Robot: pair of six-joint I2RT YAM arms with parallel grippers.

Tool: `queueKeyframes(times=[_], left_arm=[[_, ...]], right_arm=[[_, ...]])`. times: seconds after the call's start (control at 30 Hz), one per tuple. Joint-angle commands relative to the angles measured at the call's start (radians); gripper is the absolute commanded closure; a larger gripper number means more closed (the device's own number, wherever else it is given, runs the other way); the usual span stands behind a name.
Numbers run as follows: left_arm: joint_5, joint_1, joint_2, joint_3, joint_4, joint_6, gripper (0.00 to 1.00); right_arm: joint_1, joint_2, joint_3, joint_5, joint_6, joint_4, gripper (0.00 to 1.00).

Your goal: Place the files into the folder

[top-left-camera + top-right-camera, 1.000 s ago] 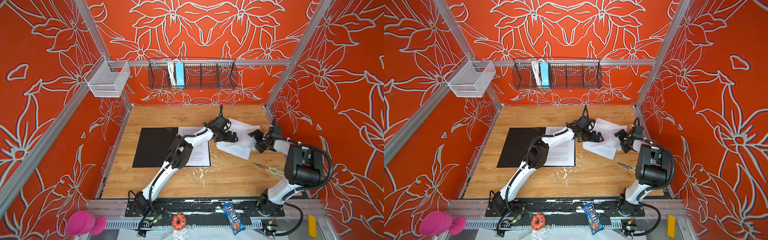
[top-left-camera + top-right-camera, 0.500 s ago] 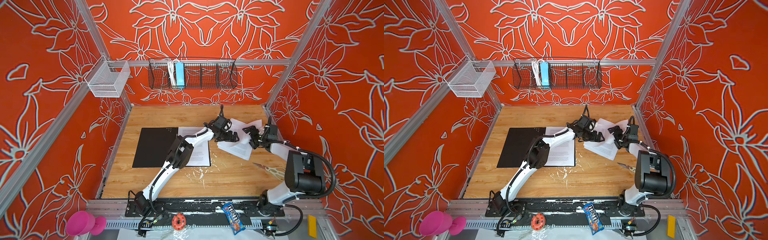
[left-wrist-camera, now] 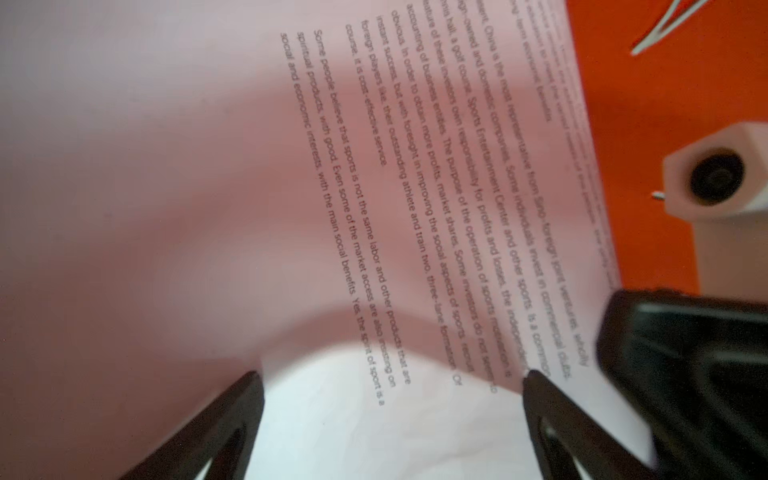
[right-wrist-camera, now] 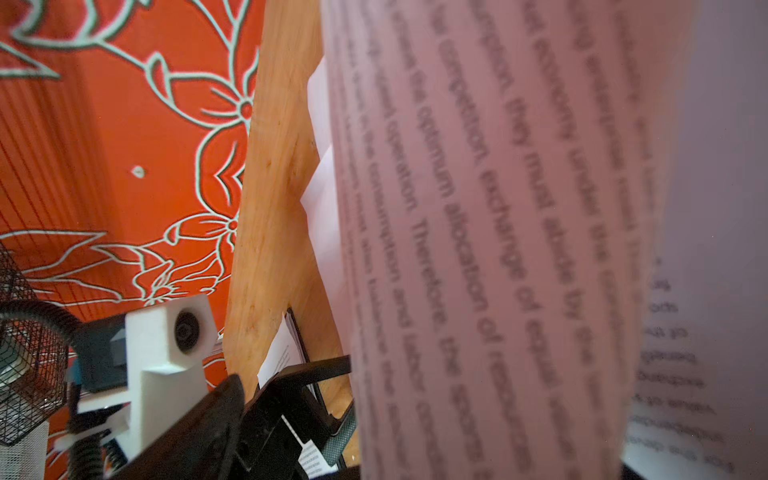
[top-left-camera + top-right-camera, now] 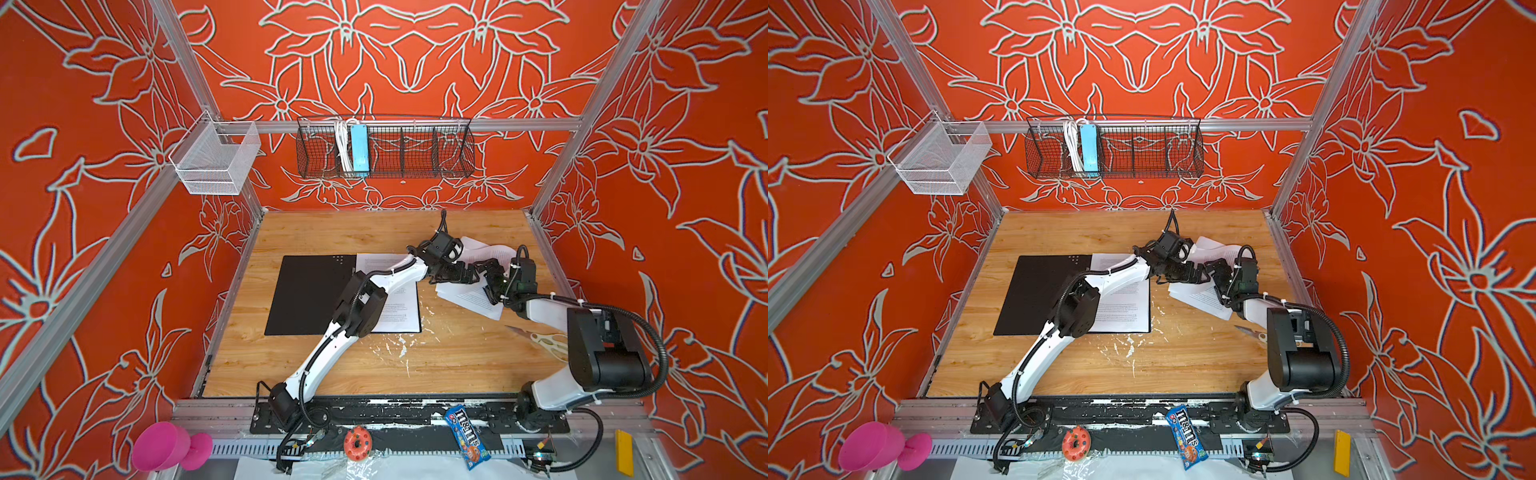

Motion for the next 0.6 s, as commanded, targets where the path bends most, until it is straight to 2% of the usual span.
queueKeyframes(times=[0.0,0.2,0.37,0.57], left_arm=[[0.0,-0.01,0.08,-0.051,-0.093,-0.027,0.02],[0.006,-0.009,0.084,-0.051,-0.083,-0.032,0.02],[0.018,-0.002,0.076,-0.08,-0.065,-0.034,0.02],[0.033,0.006,0.066,-0.114,-0.032,-0.046,0.02]], right_arm=[[0.033,-0.013,-0.026,0.074,0.071,0.091,0.02],[0.11,0.001,0.009,0.125,0.111,0.082,0.02],[0.111,0.031,-0.053,0.11,0.214,0.231,0.02],[0.111,-0.047,-0.068,0.124,0.246,0.201,0.02]])
